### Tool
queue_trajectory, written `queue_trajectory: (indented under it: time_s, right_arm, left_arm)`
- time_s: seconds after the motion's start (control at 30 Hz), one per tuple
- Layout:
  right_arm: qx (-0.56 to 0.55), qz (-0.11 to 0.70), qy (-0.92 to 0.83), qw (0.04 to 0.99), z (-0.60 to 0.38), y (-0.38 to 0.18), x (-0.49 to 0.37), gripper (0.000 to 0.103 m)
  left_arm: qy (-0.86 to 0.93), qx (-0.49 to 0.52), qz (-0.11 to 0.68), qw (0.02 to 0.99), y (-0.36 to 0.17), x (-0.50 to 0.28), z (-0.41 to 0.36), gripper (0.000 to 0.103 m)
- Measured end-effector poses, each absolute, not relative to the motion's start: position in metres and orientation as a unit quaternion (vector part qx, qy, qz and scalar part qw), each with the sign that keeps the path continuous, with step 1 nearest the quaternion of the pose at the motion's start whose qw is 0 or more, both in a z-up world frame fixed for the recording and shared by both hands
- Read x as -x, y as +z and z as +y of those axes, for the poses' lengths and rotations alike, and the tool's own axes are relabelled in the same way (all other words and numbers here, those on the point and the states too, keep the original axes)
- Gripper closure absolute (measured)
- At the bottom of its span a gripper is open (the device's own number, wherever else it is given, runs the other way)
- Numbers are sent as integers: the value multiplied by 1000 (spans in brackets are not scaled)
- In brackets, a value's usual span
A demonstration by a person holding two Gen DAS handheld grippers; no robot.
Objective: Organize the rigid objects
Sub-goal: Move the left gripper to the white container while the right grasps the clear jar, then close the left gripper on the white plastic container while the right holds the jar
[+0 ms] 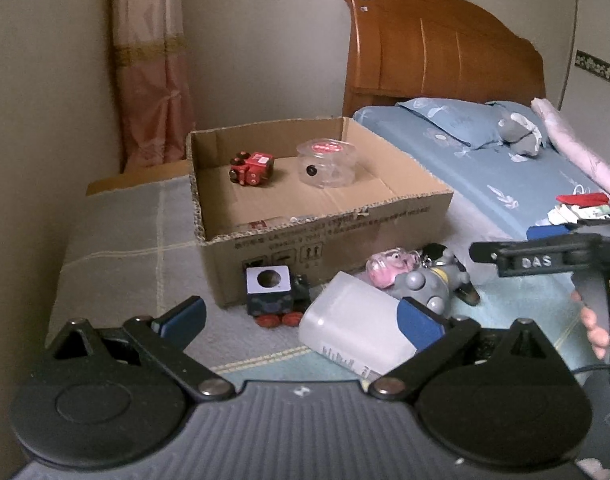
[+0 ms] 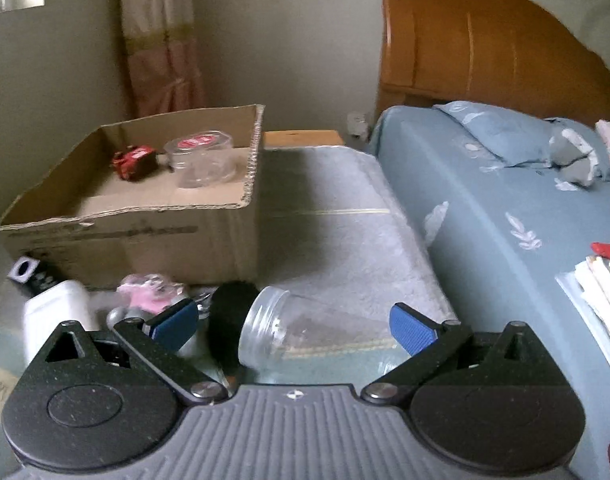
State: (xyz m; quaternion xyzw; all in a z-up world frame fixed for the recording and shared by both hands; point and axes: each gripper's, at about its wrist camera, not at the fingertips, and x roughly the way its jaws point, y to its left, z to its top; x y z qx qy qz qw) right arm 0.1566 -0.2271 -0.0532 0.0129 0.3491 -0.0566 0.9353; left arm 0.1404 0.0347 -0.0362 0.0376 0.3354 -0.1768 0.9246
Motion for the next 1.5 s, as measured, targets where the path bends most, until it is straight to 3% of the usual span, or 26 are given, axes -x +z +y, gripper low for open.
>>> queue_trajectory:
  time_s: [0.47, 1.5]
  right_arm:
    - [-12, 415, -80, 906, -254, -96, -139, 0]
    - [-8, 381, -52, 923, -257, -102, -108, 0]
  left_arm:
    - [-230, -73, 353, 904, -47, -141, 10, 2]
    - [-309, -146, 397, 852, -84, -159, -23, 1]
